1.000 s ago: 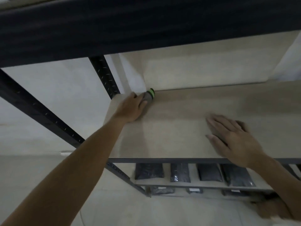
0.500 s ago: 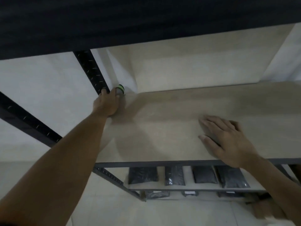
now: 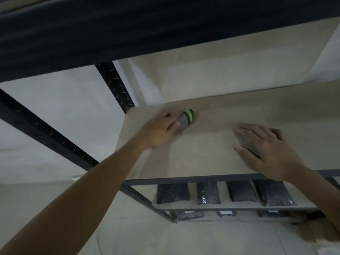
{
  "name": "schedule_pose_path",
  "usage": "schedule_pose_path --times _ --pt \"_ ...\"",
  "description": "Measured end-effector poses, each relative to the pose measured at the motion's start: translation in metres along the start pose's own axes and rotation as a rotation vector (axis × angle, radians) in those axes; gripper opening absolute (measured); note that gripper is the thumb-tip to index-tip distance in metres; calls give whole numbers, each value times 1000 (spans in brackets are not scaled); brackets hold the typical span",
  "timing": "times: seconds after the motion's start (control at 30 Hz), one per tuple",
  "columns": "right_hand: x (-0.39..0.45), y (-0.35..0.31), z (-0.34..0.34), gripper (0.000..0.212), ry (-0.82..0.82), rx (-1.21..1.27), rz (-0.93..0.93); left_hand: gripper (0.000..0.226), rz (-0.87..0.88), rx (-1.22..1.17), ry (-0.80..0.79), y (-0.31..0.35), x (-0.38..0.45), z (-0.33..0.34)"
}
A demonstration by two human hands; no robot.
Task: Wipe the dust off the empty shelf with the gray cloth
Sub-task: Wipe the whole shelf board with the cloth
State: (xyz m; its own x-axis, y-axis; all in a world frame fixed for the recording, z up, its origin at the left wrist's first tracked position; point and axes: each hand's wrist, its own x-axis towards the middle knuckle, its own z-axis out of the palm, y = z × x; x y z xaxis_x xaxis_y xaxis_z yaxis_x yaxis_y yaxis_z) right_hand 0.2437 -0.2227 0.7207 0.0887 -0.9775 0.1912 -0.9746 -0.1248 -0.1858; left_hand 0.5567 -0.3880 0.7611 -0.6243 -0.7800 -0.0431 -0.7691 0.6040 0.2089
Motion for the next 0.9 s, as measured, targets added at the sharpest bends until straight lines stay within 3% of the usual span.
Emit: schedule_pose_path --times 0.1,0.27,0.4,0.57,0.8,0.9 --pt "1 0 0 60 3 10 0 54 -67 -15 124 -24 23 -14" --pt "0 1 1 61 9 6 3 59 -125 57 96 -21 34 12" --pt "-1 1 2 62 -4 17 4 58 -32 70 67 6 8 21" --pt "-4 7 -4 68 -57 61 -36 61 159 -78 0 35 -28 27" --pt "-37 88 -25 75 -48 -6 49 56 -197 -23 143 -10 19 3" --pt "-45 96 -24 69 -16 -60 84 56 -199 -2 124 1 15 22"
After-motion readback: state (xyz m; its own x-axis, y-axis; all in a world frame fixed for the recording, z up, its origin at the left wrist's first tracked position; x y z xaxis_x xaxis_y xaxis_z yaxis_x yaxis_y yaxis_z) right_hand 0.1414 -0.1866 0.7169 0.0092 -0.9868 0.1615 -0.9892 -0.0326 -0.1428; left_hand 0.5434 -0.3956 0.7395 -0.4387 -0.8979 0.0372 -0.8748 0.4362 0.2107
